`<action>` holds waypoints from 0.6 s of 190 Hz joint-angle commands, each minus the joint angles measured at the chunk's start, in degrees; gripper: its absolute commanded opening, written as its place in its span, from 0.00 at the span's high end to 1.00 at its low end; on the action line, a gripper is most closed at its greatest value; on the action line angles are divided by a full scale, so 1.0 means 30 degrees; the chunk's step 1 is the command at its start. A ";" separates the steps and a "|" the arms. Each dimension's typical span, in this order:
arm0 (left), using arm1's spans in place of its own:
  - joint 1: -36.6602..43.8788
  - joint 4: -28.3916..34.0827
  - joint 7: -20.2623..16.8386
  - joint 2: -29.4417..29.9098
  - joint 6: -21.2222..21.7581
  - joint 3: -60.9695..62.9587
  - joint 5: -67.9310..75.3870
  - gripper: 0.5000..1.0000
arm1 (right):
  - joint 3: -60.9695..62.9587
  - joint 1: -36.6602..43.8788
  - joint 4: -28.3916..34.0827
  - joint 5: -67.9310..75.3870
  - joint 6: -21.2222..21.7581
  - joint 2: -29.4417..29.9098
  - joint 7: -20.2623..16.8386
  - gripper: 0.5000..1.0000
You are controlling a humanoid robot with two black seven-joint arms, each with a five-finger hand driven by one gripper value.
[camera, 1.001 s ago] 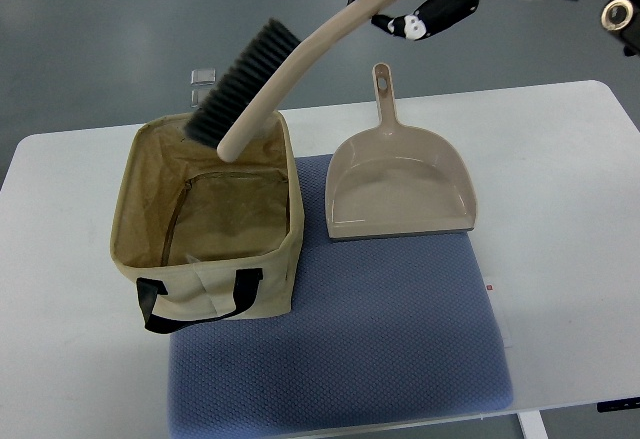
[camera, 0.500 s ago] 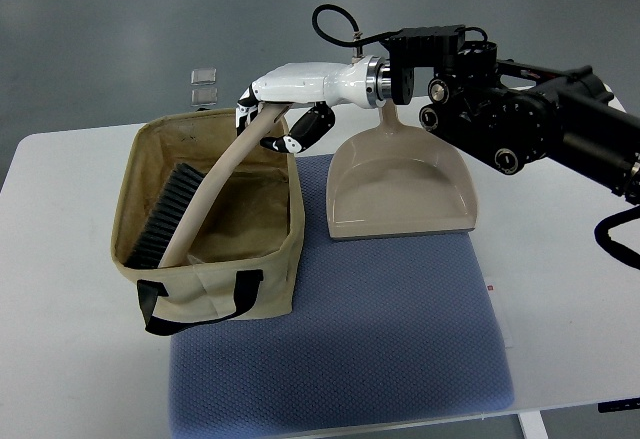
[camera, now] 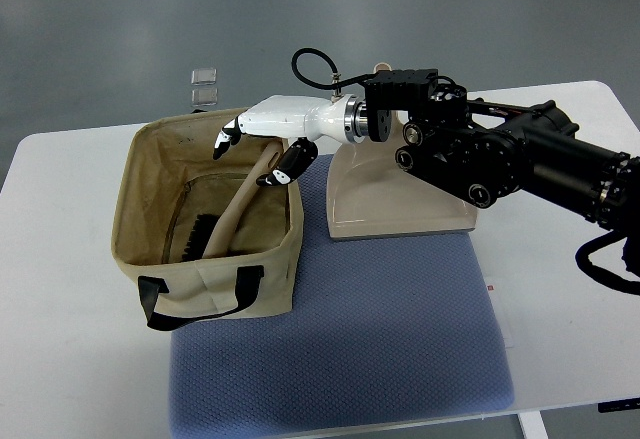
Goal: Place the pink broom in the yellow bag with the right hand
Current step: 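Lower the brush bristles-first into the beige fabric bag, then open the right hand, releasing the brush, and raise it away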
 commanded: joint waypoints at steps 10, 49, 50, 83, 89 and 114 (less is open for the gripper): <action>-0.0002 0.0000 0.0000 0.0000 0.0003 0.0000 0.0000 0.00 | 0.0216 0.0117 0.0002 0.0229 0.0009 -0.0206 0.0029 0.43; -0.0002 0.0000 0.0000 0.0000 0.0003 0.0000 0.0000 0.00 | 0.2265 0.0001 0.0002 0.1340 0.0126 -0.1465 0.0175 0.31; -0.0002 0.0000 0.0000 0.0000 0.0003 0.0000 0.0000 0.00 | 0.2267 0.0000 0.0002 0.1342 0.0126 -0.1466 0.0175 0.31; -0.0002 0.0000 0.0000 0.0000 0.0003 0.0000 0.0000 0.00 | 0.5254 -0.1814 0.0002 0.5060 0.0214 -0.3399 0.0293 0.28; -0.0002 0.0000 0.0000 0.0000 0.0003 0.0000 0.0000 0.00 | 0.5723 -0.2342 0.0002 0.5910 0.0184 -0.3721 0.0293 0.28; -0.0002 0.0000 0.0000 0.0000 -0.0026 0.0000 0.0000 0.00 | 0.7597 -0.4188 -0.0028 0.8810 0.0009 -0.4044 0.0293 0.28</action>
